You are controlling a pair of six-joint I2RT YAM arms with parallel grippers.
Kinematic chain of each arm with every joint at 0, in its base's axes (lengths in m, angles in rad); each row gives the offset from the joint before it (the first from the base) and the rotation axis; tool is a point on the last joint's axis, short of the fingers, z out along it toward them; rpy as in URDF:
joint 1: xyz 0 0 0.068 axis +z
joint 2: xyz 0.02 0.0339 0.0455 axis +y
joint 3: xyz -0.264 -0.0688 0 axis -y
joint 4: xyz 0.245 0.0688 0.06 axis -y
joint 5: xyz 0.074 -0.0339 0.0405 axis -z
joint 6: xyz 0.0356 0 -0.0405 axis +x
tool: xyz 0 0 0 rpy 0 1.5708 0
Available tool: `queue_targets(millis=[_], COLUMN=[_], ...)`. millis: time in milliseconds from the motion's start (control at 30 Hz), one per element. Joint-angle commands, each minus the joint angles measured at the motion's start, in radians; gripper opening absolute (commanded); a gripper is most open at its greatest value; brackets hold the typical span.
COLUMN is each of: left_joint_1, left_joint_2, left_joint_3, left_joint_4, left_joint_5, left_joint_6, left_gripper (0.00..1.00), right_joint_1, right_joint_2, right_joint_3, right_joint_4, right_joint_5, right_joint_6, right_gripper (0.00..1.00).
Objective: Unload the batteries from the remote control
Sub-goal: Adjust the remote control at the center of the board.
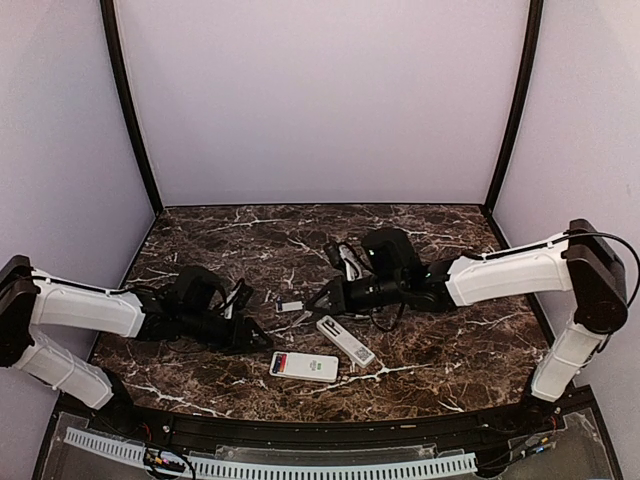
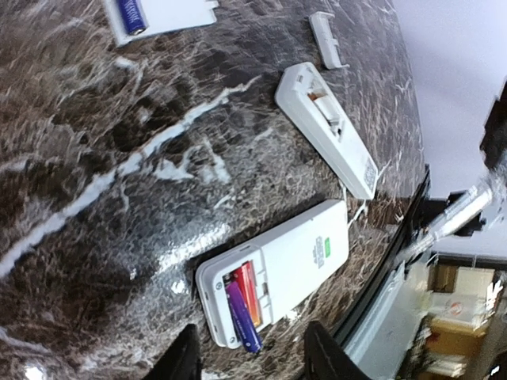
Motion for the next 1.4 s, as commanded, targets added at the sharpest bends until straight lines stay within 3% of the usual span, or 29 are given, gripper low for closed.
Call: queue_targets(millis=[0, 100, 233, 600, 867, 1000, 1133, 1367], left_joint_1=[-0.041, -0.106, -0.154, -0.178, -0.18, -0.181, -0.2, -0.326], left_joint_2=[-0.043, -0.035, -0.046, 0.012, -0.004, -0.012, 0.037, 0.181], left_joint_3=[0.005, 0.03, 0.022, -0.036, -0.058, -0.068, -0.018, 0.209], left_joint_4=[-0.087, -0.163, -0.171, 0.032, 0.019, 0.048, 0.061, -0.267], left_joint_5=[-0.03, -0.107, -0.144, 0.006, -0.029, -0.028, -0.004, -0.172], left_joint_6=[0.038, 0.021, -0.043, -0.185, -0.229, -0.231, -0.171, -0.034], left_gripper=[0.54, 0.59, 0.56, 0.59, 0.59, 0.61, 0.62, 0.67], right_joint_1=[-0.033, -0.034, -0.034, 0.026, 0.125, 0.134, 0.137, 0.147], right_joint_2=[0.0, 0.026, 0.034, 0.01, -0.037, -0.059, -0.178, -0.355], right_joint_3=[-0.019, -0.012, -0.031, -0.074, -0.091, -0.093, -0.13, -0.217], right_joint_4=[-0.197, -0.244, -0.258, -0.3, -0.284, -0.313, -0.311, -0.247], right_joint_5=[0.073, 0.06, 0.095, 0.05, 0.01, 0.102, 0.224, 0.428], right_joint_6=[-0.148, -0.195, -0.224, -0.229, -0.151, -0.127, -0.121, -0.119], right_gripper=[0.0, 0.0, 0.0, 0.0, 0.0, 0.0, 0.0, 0.0])
